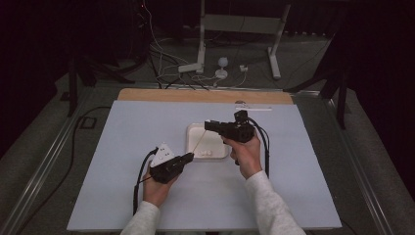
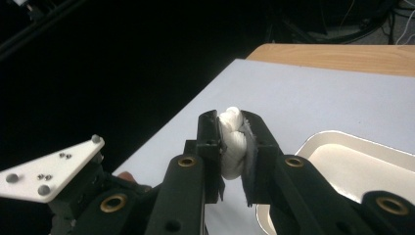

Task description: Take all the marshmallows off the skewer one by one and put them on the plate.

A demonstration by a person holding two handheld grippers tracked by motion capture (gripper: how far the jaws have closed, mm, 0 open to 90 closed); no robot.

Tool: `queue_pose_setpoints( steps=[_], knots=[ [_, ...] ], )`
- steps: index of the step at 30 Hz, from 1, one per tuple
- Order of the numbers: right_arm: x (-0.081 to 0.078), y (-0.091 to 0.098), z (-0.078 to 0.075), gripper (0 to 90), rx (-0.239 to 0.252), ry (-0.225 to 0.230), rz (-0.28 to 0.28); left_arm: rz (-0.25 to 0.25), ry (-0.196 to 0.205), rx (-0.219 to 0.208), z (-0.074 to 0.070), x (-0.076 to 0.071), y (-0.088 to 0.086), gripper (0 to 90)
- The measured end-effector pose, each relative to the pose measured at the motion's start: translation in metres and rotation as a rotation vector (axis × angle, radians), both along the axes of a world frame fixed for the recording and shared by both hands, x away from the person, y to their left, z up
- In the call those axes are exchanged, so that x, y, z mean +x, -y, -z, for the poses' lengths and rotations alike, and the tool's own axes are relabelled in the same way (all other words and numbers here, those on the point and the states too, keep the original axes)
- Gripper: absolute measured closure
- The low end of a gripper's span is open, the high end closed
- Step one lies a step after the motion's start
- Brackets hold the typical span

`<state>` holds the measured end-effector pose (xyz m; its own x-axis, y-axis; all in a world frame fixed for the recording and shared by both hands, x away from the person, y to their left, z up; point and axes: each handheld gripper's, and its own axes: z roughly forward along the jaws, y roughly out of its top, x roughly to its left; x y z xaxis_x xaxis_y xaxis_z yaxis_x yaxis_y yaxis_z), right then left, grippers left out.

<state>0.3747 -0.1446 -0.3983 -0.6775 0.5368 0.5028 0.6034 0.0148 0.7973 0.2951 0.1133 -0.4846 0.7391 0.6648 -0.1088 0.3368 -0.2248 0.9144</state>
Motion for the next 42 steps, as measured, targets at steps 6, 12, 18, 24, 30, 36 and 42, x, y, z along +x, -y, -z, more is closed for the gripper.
queue_pose_setpoints(
  steps=[6, 12, 18, 24, 30, 36, 42],
  knots=[
    [0.000, 0.031, -0.034, 81.7, 0.036, 0.096, 0.090, -0.050, -0.065, -0.036, 0.008, 0.004, -0.010, 90.0],
    [-0.004, 0.032, -0.042, 80.8, -0.028, 0.129, 0.068, -0.057, -0.062, -0.053, 0.006, 0.003, -0.009, 90.0],
    [0.003, 0.030, -0.025, 80.0, -0.058, 0.095, 0.067, -0.072, -0.069, -0.075, 0.005, 0.005, -0.013, 90.0],
    [0.007, 0.026, -0.009, 78.5, -0.108, 0.069, 0.073, -0.081, -0.071, -0.098, 0.001, 0.005, -0.015, 90.0],
    [0.009, 0.021, 0.010, 77.3, -0.157, 0.036, 0.071, -0.077, -0.075, -0.105, -0.002, 0.005, -0.013, 90.0],
    [0.010, 0.015, 0.027, 76.8, -0.205, 0.015, 0.070, -0.074, -0.079, -0.123, -0.004, 0.005, -0.011, 89.7],
    [0.010, 0.011, 0.042, 76.5, -0.251, -0.005, 0.064, -0.071, -0.078, -0.133, -0.005, 0.003, -0.011, 89.6]
  ],
)
